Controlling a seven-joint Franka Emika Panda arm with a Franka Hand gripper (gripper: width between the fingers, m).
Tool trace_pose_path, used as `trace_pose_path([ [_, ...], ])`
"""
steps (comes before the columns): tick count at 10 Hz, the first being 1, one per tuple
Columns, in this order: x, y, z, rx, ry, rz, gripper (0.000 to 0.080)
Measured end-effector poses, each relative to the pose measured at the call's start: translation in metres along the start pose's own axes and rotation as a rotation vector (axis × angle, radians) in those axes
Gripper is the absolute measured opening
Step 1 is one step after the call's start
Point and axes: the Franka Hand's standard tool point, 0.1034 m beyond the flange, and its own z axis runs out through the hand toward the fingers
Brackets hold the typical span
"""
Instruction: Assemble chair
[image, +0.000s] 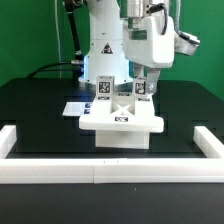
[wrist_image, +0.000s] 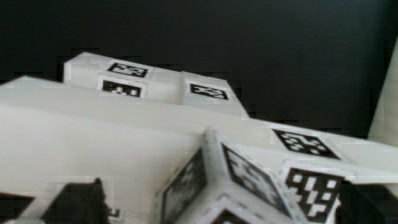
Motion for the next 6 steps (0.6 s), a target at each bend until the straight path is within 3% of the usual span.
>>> trace_pose_path([
  [6, 0.0000, 0.0000, 0.0000, -0.001, 0.001, -0.402, 0.0649],
])
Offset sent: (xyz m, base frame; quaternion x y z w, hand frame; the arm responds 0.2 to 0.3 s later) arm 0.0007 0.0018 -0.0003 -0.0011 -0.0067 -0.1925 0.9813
